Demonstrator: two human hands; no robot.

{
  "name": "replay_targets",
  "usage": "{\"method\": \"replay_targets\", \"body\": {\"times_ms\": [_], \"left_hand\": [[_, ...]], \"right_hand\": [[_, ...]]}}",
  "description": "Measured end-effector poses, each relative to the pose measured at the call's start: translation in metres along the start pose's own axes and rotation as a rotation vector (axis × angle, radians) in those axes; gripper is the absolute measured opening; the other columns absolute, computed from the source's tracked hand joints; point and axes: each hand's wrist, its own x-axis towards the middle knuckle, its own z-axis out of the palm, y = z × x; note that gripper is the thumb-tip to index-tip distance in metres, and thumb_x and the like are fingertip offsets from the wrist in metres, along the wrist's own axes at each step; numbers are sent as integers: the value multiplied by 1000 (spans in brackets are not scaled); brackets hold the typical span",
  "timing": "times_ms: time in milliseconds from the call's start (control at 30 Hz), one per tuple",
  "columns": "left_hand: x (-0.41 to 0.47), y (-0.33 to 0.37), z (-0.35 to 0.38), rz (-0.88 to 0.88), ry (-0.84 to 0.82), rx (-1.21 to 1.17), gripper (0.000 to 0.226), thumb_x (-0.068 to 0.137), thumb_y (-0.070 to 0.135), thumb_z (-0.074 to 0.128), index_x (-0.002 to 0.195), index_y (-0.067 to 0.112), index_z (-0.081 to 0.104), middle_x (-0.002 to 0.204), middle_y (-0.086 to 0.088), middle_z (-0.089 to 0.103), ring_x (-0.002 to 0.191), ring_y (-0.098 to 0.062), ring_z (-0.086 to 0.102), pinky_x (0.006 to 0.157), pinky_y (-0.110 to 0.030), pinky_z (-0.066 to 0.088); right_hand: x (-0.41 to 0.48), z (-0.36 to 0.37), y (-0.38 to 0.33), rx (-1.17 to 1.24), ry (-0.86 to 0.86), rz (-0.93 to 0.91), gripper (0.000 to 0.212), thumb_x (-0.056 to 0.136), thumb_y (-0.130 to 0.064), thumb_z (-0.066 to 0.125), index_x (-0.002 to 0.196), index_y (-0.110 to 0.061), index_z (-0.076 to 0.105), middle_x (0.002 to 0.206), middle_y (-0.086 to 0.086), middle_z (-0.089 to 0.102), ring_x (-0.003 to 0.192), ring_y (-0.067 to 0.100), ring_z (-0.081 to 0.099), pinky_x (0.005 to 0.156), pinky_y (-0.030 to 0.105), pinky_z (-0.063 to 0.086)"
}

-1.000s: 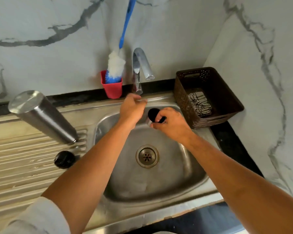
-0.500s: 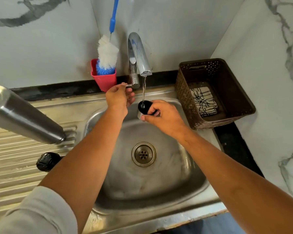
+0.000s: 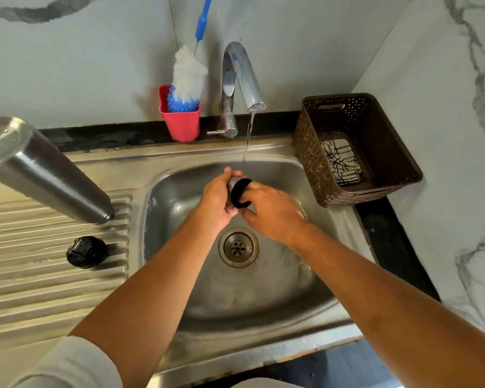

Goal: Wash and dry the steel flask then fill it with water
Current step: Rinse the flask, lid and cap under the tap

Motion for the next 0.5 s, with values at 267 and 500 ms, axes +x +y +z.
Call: {"method": "replay_targets", "body": {"times_ms": [267,500], "left_hand": [[12,-2,-3,-72,128,3,27,109,36,50,102,16,67,98,-13,72,87,-28,69,89,-49,59],[22,-18,-6,-120,140,-33,42,108,40,51,130,5,61,123,-21,71,110,-34,71,88,-48,61]], "right_hand": [[-4,13,9,-52,-122,-121,47,90,-10,63,134,-24,61,138,-8,56,99,27,66,73,40,56],[5,15,11,-223,-160,-199,60,83,-8,71,138,-25,55,133,-9,59,92,25,69,65,34,47]]}}
